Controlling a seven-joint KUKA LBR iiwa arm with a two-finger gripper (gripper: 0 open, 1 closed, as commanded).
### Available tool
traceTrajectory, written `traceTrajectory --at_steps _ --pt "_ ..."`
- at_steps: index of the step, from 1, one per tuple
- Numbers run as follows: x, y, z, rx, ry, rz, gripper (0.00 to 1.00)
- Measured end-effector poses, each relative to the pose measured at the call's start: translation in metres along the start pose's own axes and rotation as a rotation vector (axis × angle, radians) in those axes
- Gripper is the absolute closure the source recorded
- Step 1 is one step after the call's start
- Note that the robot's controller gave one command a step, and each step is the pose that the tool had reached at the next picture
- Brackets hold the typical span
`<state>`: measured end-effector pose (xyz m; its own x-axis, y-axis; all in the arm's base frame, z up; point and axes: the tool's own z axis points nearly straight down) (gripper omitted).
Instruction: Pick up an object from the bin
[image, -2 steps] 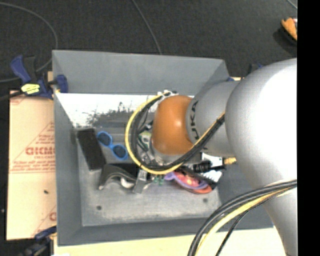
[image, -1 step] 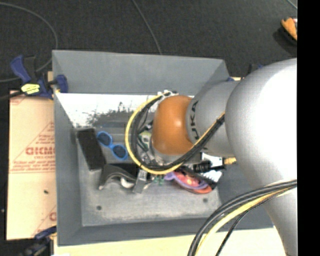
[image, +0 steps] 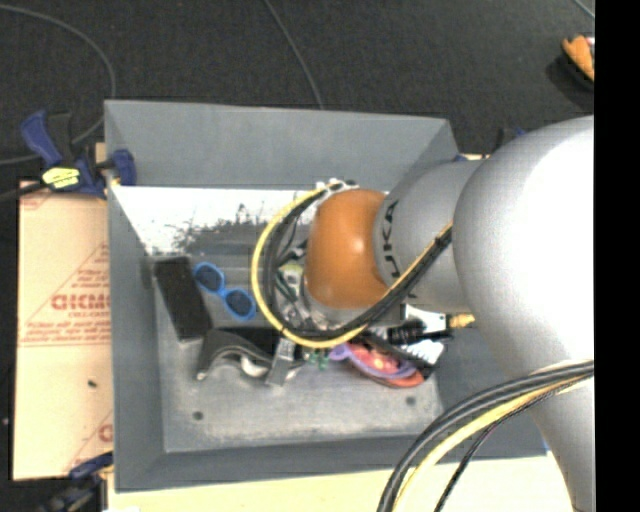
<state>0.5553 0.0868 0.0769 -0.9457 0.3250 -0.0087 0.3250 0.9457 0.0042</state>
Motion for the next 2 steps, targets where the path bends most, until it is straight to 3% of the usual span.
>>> traceTrajectory --at_steps 2 --pt "0.0006 -0.0002 -0.0088 0.000 0.001 -0.001 1.00"
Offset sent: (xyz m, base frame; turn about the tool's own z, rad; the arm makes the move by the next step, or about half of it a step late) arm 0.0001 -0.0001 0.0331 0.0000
